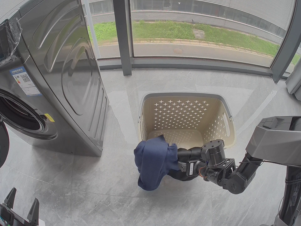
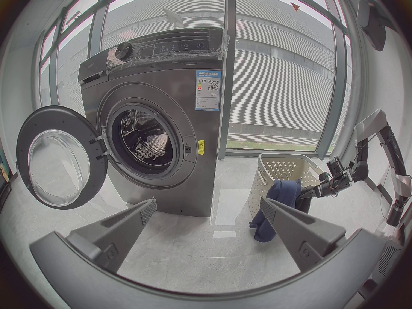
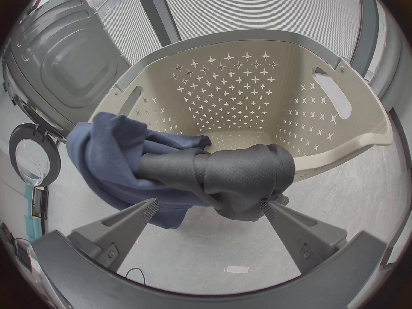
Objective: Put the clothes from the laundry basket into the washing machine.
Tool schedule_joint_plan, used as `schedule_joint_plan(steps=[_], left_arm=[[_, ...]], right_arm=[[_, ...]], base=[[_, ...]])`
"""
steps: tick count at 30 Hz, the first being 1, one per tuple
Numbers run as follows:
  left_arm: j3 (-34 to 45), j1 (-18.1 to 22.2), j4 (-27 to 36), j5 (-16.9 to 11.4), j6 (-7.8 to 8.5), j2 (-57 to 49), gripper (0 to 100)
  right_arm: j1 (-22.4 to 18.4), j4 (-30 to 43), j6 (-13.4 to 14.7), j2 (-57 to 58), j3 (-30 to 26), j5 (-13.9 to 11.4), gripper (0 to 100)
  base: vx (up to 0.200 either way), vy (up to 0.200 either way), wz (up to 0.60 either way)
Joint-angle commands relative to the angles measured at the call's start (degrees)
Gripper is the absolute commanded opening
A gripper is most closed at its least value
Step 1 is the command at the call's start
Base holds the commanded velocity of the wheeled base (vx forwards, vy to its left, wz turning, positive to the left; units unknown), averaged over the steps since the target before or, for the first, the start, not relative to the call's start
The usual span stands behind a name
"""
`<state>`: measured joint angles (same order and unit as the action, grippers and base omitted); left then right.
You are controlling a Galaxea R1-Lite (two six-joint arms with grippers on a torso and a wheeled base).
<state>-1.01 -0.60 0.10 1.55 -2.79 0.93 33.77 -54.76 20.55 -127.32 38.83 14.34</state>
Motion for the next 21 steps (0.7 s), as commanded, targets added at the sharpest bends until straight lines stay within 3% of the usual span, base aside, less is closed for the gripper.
schedule_joint_plan(steps=[1,21], left_arm=[[1.01,-0.02,-0.01,0.03,-0.02,-0.75,100],[1.01,-0.02,-0.01,0.03,-0.2,-0.75,100]], right_arm=[[-1.16,0.0,-0.07,-1.79,1.6,-0.01,100],[-1.16,-6.5,-0.87,-5.66,2.39,-0.19,100]], base=[[0.0,0.0,0.0],[0.0,0.0,0.0]])
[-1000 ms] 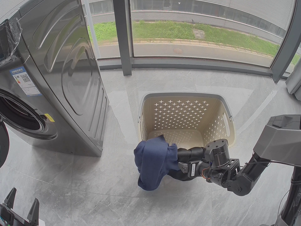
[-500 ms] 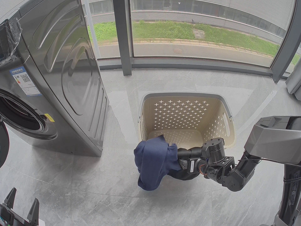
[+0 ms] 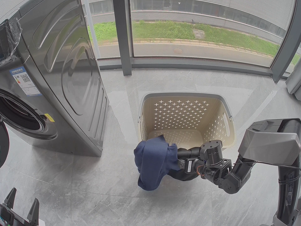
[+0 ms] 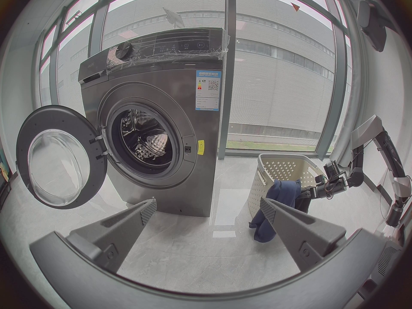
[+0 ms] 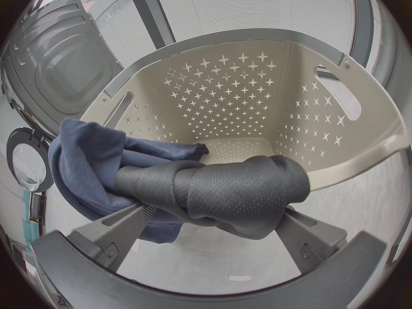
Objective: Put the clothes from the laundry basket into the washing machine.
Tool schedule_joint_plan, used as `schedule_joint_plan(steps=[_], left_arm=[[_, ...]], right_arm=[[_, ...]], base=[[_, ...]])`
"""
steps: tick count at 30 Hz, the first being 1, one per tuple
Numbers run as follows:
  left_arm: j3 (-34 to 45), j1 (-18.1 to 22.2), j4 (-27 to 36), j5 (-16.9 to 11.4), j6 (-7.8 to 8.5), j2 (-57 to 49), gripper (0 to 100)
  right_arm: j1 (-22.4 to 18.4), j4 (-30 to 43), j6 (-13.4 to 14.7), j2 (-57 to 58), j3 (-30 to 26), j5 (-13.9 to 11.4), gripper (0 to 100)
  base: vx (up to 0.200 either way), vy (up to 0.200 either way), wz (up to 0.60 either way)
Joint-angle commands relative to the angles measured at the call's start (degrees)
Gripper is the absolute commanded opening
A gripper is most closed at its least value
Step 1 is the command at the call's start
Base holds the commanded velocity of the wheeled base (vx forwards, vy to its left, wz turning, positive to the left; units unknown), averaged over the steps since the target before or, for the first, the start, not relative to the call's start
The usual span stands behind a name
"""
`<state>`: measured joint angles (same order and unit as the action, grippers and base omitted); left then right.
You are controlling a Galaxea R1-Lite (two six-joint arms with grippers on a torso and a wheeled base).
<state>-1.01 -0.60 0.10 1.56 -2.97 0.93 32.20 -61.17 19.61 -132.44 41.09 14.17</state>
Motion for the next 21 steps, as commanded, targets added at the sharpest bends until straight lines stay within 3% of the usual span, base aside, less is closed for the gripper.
schedule_joint_plan(steps=[1,3,4,17,21], left_arm=[[1.01,-0.02,-0.01,0.02,-0.01,-0.84,100],[1.01,-0.02,-0.01,0.02,-0.01,-0.75,100],[0.92,-0.02,-0.01,0.02,-0.01,-0.75,100],[1.01,-0.02,-0.01,0.02,-0.1,-0.75,100],[0.92,-0.02,-0.01,0.02,-0.1,-0.75,100]], right_arm=[[0.41,-0.09,0.07,-0.54,0.13,-0.02,100],[0.5,-0.09,0.07,-0.54,0.3,-0.02,100],[0.59,-0.09,0.07,-0.54,0.39,-0.02,0],[2.17,-2.46,0.16,0.6,-1.9,-0.1,0],[2.52,-2.37,0.16,7.46,-4.09,-0.02,0]], base=[[0.0,0.0,0.0],[0.0,0.0,0.0],[0.0,0.0,0.0],[0.0,0.0,0.0],[0.0,0.0,0.0]])
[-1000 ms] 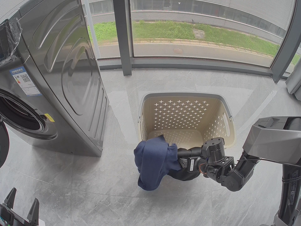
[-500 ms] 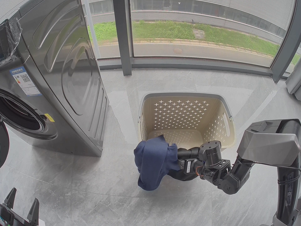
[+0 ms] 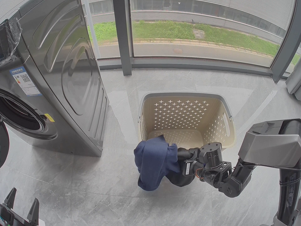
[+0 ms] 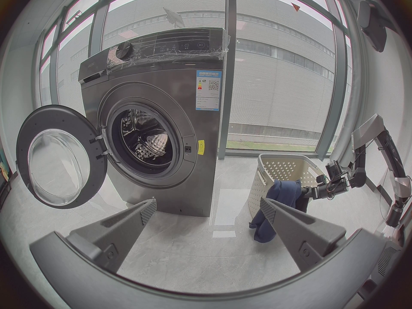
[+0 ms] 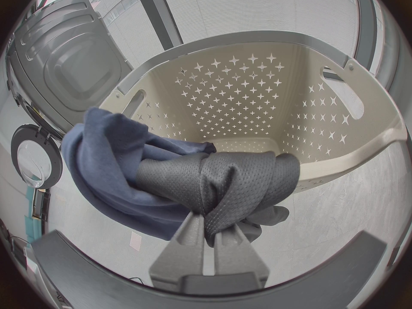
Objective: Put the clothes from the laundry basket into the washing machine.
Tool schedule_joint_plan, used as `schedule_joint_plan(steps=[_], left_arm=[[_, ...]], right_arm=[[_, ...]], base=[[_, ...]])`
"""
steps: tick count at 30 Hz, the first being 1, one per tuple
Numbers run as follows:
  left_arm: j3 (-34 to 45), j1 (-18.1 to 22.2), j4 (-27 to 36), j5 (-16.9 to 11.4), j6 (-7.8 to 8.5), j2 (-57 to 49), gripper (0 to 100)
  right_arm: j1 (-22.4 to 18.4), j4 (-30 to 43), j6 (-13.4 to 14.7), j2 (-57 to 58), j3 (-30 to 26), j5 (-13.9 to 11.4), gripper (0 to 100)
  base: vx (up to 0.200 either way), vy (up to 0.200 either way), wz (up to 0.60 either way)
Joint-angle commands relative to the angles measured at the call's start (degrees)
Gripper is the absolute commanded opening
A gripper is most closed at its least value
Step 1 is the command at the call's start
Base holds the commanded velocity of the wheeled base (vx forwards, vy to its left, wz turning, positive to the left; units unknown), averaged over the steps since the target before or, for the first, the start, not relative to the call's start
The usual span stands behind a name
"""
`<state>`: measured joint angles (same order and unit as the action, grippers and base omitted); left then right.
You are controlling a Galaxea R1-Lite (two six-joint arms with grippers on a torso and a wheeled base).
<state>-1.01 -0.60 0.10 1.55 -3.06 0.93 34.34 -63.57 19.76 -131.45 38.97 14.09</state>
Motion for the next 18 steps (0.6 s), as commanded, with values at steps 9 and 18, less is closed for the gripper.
schedule_joint_plan(steps=[9,18], left_arm=[[0.92,-0.02,-0.01,-0.05,-0.02,-0.75,100],[0.92,-0.02,-0.01,-0.05,-0.02,-0.75,100]], right_arm=[[0.29,1.08,-0.07,16.84,-6.89,0.06,0],[1.08,0.2,0.19,20.45,-8.21,0.06,0]], base=[[0.0,0.0,0.0],[0.0,0.0,0.0]])
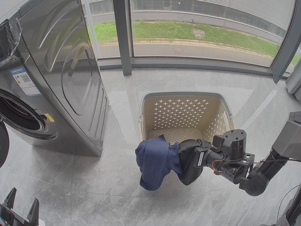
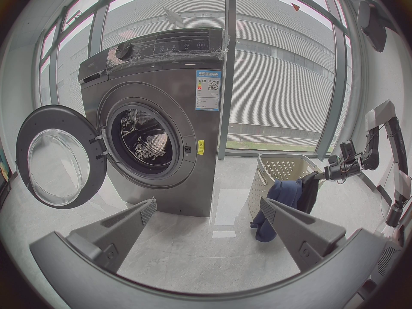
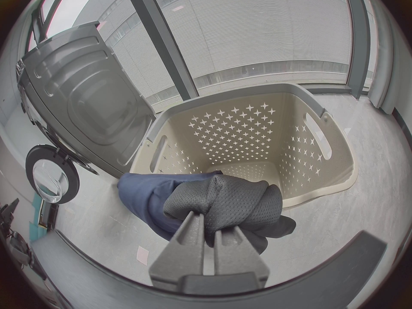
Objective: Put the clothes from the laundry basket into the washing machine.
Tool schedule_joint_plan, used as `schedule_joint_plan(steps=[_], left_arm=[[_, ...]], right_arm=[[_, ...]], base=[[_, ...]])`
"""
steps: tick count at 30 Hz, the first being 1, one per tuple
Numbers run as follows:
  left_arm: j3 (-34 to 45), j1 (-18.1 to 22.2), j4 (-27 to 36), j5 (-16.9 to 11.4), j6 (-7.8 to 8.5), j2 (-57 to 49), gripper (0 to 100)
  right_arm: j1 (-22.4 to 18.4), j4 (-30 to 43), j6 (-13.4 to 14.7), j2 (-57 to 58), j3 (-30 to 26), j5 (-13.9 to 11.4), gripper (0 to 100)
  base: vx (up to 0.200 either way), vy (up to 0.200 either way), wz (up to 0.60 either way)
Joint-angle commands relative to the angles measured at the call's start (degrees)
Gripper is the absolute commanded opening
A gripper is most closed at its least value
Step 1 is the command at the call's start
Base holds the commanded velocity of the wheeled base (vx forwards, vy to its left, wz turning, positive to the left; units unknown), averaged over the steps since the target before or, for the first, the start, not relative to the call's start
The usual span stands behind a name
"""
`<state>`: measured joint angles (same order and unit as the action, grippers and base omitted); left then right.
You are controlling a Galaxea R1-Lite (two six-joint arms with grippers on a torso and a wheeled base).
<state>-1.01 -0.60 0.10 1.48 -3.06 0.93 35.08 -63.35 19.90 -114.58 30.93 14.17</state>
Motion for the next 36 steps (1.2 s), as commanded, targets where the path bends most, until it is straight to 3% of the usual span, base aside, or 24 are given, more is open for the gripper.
schedule_joint_plan(steps=[1,9,15,19,24,36], left_arm=[[0.92,-0.02,-0.01,0.02,-0.02,-0.75,100],[0.92,-0.02,-0.01,0.02,-0.02,-0.75,100],[0.92,-0.02,-0.01,0.02,-0.19,-0.75,100],[0.92,-0.02,-0.01,0.02,-0.28,-0.75,100],[0.92,-0.02,-0.01,0.02,-0.28,-0.75,100],[0.92,-0.02,0.08,0.02,-0.28,-0.75,100]], right_arm=[[0.34,0.16,0.06,4.63,-0.25,-0.02,0],[0.95,-0.1,-0.73,16.76,-1.84,-0.28,0],[0.25,0.16,-3.55,26.25,-3.68,-0.89,0],[0.16,0.6,-6.89,30.29,-3.68,-2.04,0],[0.16,0.78,-7.24,32.75,-3.95,-2.74,0],[-0.37,0.69,-7.33,32.31,-4.56,-1.6,0]], base=[[0.0,0.0,0.0],[0.0,0.0,0.0],[0.0,0.0,0.0],[0.0,0.0,0.0],[0.0,0.0,0.0],[-0.2,0.0,0.0]])
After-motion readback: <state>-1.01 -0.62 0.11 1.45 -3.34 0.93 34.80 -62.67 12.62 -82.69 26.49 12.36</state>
